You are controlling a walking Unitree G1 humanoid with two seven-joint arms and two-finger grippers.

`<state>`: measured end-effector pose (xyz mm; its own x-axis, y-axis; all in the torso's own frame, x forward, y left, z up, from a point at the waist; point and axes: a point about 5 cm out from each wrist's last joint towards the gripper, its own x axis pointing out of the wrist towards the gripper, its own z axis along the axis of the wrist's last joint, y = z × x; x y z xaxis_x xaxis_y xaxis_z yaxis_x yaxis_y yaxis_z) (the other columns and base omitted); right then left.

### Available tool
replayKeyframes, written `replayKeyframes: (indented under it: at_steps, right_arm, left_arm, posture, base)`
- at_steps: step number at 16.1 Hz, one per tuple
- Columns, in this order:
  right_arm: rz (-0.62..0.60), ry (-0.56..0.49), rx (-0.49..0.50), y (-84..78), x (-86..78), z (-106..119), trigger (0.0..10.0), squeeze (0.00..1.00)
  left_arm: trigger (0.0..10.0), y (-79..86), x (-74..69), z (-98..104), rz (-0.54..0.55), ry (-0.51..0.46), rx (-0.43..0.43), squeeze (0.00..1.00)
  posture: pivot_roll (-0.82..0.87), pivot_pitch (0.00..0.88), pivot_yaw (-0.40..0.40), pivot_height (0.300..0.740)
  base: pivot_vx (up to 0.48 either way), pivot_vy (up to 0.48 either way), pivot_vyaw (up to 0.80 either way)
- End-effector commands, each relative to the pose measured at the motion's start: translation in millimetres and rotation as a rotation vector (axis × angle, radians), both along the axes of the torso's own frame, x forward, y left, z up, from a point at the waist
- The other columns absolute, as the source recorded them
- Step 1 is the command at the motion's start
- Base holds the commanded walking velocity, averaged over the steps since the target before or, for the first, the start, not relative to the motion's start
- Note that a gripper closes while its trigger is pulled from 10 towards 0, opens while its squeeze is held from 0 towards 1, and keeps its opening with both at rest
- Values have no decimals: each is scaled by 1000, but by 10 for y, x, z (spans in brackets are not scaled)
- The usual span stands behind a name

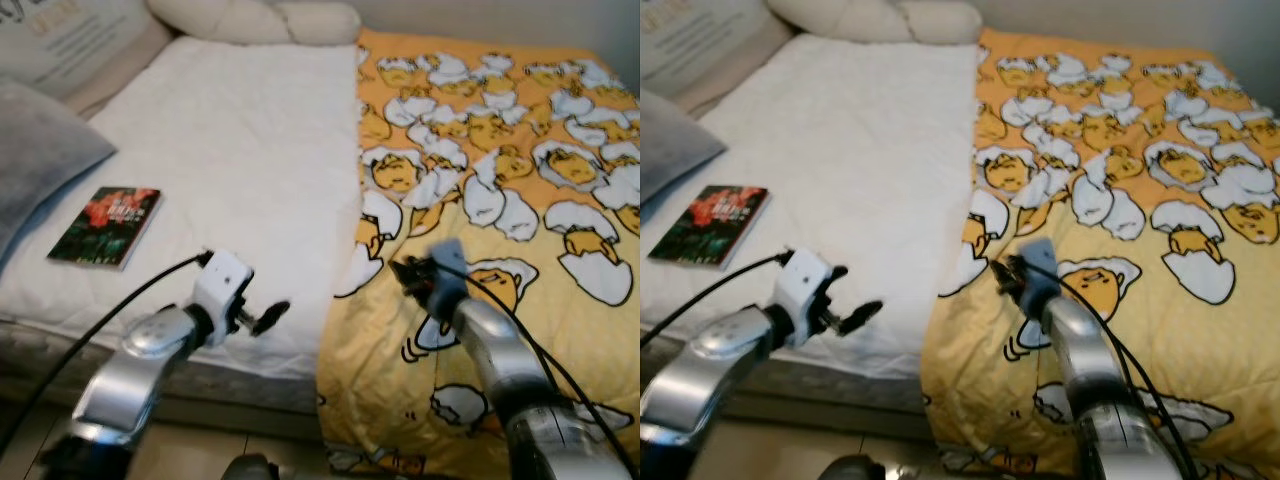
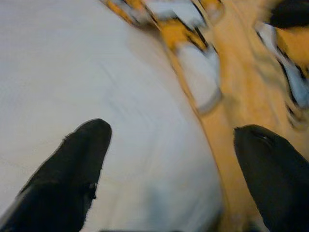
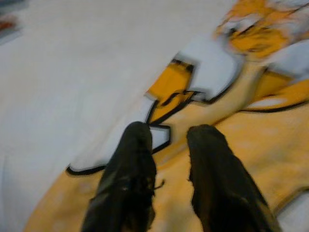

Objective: Clean up the room

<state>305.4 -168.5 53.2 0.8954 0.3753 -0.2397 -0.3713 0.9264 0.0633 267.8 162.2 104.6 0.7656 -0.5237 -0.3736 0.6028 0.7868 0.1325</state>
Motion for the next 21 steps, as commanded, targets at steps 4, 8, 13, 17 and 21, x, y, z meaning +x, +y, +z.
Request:
replayKeyframes:
  at_steps: [4,8,13,17,21]
  right_arm:
    - [-218,-63,52,-133,-357,73,10000,1000]
    - [-324,-21,40,-135,-571,51,10000,1000]
    - [-346,-5,52,-188,-626,101,10000,1000]
    - [-275,9,20,-217,-647,127,10000,1000]
    - [-180,-46,-79,-316,-625,237,10000,1000]
  left_arm:
    - [10000,-95,91,-23,40,-44,-42,0]
    - [10000,-135,288,8,29,-118,11,0]
    - [10000,-46,374,-38,116,-120,-11,0]
    - [10000,123,454,-208,262,-35,-20,1000]
    - [10000,313,599,-215,356,-15,21,1000]
  posture:
    - [22,0,35,740]
    - [-41,0,75,740]
    - [-22,0,53,740]
    - [-48,0,52,740]
    - [-65,0,40,740]
  base:
    - [0,264,-200]
    - [0,-120,-800]
    - [0,-192,-800]
    - [0,0,-180]
    - [0,0,0]
